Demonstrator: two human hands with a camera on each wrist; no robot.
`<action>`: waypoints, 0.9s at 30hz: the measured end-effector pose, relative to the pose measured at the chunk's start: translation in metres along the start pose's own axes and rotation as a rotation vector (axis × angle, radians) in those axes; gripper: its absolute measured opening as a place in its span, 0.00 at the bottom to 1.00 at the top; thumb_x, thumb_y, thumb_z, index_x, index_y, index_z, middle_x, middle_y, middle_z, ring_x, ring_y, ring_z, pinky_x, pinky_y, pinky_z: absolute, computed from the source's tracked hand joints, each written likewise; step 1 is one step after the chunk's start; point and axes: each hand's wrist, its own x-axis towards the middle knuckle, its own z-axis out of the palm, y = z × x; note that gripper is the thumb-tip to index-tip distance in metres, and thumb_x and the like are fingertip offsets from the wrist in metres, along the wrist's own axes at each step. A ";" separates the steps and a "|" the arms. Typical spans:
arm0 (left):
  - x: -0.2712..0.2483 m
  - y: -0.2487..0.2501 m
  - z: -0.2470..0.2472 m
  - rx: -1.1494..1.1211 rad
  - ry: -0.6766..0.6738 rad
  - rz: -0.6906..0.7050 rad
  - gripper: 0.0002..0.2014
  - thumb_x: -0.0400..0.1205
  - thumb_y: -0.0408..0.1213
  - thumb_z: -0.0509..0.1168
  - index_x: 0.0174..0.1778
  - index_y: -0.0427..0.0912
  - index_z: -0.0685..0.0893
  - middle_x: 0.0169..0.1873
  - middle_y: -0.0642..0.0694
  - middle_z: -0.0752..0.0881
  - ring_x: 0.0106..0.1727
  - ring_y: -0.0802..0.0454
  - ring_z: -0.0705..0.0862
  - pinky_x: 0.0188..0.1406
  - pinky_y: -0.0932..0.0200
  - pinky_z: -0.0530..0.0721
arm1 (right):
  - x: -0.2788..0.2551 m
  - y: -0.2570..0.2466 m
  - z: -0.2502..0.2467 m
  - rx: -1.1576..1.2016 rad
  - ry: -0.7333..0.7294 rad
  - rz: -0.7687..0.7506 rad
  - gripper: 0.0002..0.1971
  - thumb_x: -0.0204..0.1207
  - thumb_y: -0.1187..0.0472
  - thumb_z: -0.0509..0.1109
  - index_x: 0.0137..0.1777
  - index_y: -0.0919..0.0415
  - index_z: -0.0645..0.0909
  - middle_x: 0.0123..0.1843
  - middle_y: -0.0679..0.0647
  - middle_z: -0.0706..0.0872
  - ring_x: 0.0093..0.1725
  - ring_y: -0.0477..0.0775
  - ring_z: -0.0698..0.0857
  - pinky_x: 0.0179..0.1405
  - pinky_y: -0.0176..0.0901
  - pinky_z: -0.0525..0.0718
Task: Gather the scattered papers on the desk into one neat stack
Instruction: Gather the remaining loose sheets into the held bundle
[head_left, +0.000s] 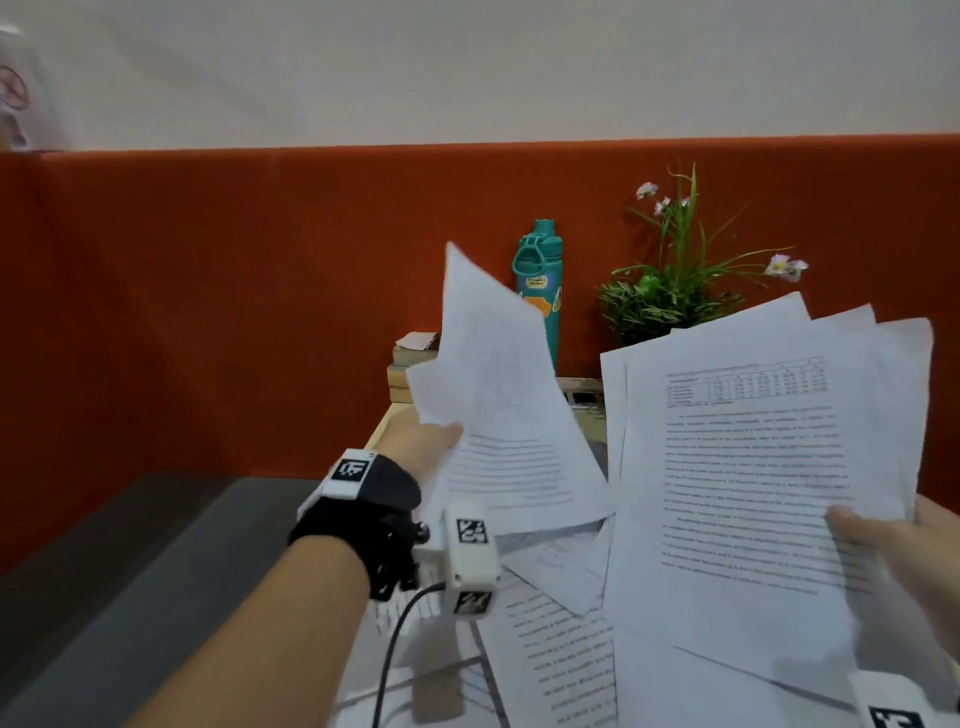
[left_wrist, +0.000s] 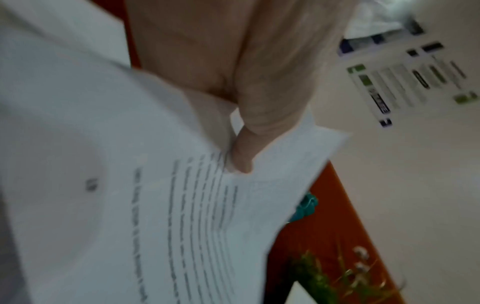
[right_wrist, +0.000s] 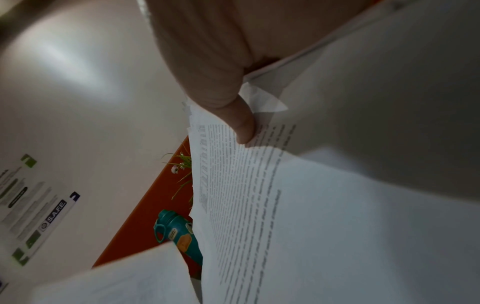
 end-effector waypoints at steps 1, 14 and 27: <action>-0.006 0.004 -0.005 0.036 -0.044 0.010 0.18 0.79 0.35 0.67 0.65 0.36 0.82 0.62 0.40 0.87 0.62 0.40 0.84 0.69 0.39 0.79 | -0.015 -0.014 0.012 0.038 0.004 0.011 0.30 0.57 0.47 0.83 0.62 0.48 0.84 0.57 0.56 0.91 0.54 0.66 0.90 0.57 0.77 0.79; -0.052 0.118 -0.084 -0.254 -0.188 0.329 0.17 0.80 0.22 0.62 0.65 0.35 0.80 0.54 0.43 0.90 0.48 0.49 0.93 0.44 0.54 0.91 | -0.090 -0.117 0.085 -0.087 0.224 -0.216 0.18 0.78 0.64 0.66 0.68 0.57 0.79 0.58 0.57 0.86 0.58 0.65 0.85 0.63 0.65 0.79; -0.056 0.115 -0.090 -0.308 -0.101 0.379 0.17 0.82 0.25 0.60 0.67 0.30 0.79 0.58 0.38 0.88 0.47 0.46 0.91 0.47 0.54 0.90 | -0.092 -0.134 0.105 -0.194 0.358 -0.335 0.13 0.80 0.64 0.62 0.62 0.55 0.80 0.58 0.57 0.85 0.58 0.63 0.82 0.60 0.56 0.79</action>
